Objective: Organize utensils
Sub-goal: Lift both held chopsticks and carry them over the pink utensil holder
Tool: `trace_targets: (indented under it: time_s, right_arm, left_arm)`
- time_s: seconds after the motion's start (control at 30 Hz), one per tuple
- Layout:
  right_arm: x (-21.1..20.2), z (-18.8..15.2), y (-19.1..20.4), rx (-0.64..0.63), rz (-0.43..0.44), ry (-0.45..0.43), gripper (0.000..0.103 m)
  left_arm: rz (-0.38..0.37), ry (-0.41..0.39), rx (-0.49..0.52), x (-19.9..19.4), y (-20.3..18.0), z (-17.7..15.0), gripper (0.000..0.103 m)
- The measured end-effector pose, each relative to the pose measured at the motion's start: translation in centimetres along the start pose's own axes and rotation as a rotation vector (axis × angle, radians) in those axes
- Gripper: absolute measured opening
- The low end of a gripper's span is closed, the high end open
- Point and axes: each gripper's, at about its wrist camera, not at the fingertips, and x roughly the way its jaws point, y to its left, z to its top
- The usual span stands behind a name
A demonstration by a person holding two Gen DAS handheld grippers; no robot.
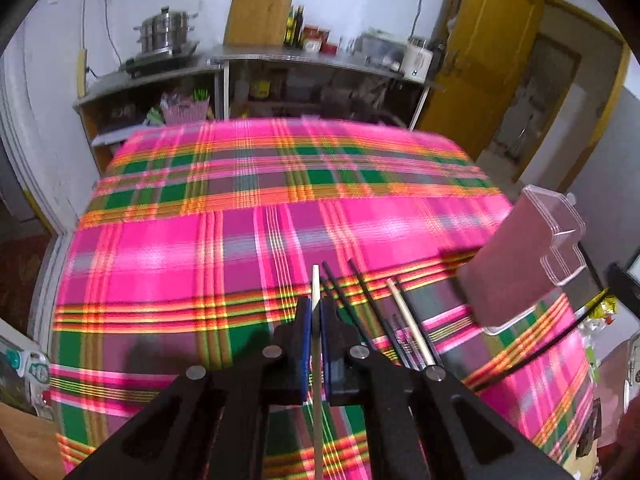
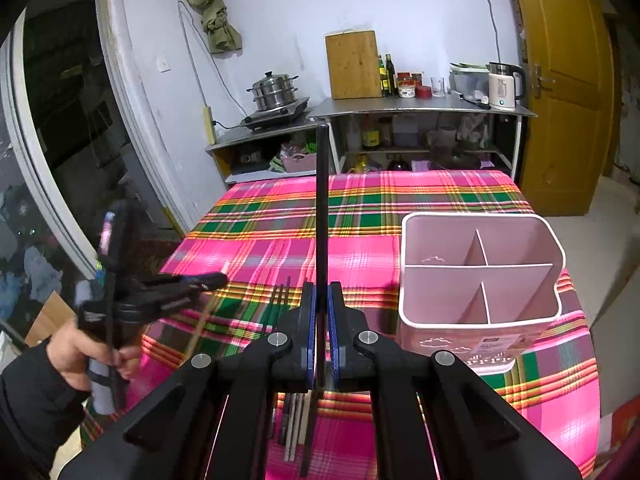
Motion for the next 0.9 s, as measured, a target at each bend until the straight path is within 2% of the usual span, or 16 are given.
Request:
trace_targets:
  time_s: [0.23,0.33,0.9]
  right_arm:
    - [-1.3,0.0,0.6,-0.011,-0.003,-0.016,0.006]
    - [-1.7,0.0,0.8,-0.014,-0.004,-0.021,0.006]
    - [-3.0,0.1,1.1,-0.02,-0.005,-0.043,0.006]
  left_arm:
    - [-0.049,-0.101,0.007,-6.3,-0.4,0.4,0.004]
    - [-0.061,-0.123,0.005,-7.8,-0.6,0.4,0.004]
    - [-0.141,-0.16,-0.024,-10.8,-1.2,0.0,0.004]
